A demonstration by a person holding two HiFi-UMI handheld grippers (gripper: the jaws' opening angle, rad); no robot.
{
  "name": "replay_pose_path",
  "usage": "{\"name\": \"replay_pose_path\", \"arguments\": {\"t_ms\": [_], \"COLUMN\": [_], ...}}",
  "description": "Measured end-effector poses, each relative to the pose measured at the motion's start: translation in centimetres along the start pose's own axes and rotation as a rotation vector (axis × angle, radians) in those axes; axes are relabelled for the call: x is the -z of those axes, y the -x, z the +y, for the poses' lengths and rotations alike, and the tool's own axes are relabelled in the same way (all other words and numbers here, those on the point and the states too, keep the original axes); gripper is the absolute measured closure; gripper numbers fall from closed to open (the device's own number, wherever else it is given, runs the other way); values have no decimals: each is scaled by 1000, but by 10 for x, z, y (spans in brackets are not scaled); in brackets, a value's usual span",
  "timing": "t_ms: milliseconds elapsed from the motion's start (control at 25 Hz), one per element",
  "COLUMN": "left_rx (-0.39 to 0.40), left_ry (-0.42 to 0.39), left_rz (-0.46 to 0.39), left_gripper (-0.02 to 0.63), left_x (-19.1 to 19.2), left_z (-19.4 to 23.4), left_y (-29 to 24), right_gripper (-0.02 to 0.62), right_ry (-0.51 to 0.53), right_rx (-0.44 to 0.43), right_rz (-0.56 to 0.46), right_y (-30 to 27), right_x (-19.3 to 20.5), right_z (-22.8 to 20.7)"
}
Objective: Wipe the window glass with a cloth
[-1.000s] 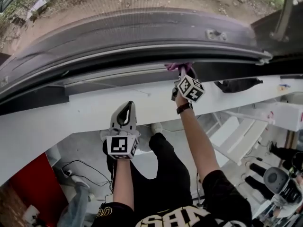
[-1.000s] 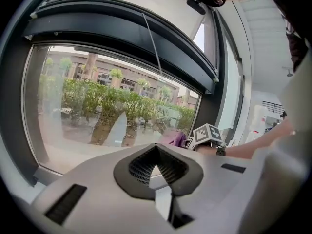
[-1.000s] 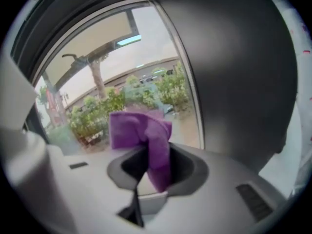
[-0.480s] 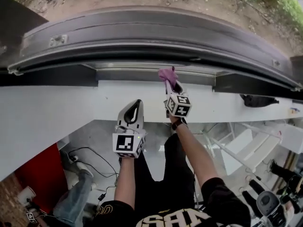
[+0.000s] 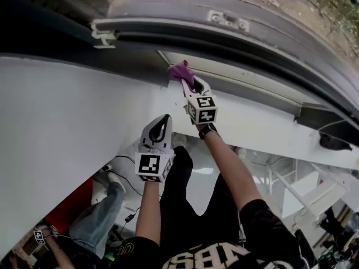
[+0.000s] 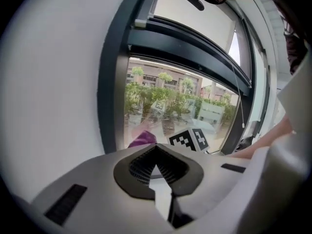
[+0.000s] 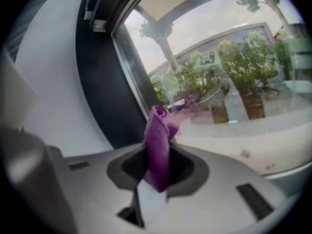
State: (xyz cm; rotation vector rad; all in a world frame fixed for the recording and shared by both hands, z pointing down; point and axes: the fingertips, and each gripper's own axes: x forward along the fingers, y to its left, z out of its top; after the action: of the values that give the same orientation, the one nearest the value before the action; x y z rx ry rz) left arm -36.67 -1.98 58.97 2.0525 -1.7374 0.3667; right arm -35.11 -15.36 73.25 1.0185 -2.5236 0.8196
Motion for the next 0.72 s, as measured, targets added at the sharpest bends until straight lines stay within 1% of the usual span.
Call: {"name": "replay_pose_path", "arguments": {"t_ms": [120,200,280,360,440,600,720], "left_rx": [-59,-77,-81,-70,-44,12,72], "left_ry": [31,46,56,65,70,80,86], "left_rz": [-9,-13,-7,6,19,11,-13], "left_gripper": [583,583,583,583,583,583,583], "left_x": [8,19,28,34,36,35,34], "left_z": [19,22,19,7,-14,-71,-128], "left_y": [18,27,26,16,1,-38,-73], "right_gripper": [492,492,492,492,492,492,492], "right_ry": [17,34,10,-27,-44,-94,-181], "right_rx": [-51,-41,-4,35,77,192,309], "right_rz": [46,51,29,-2,-13,12,19], "right_y": [-30,-43,-45,-31,-4,62,129], "right_x": [9,11,3,-7,-7,19,42], "right_z": [23,22,3,-29,-69,-169,-263]}}
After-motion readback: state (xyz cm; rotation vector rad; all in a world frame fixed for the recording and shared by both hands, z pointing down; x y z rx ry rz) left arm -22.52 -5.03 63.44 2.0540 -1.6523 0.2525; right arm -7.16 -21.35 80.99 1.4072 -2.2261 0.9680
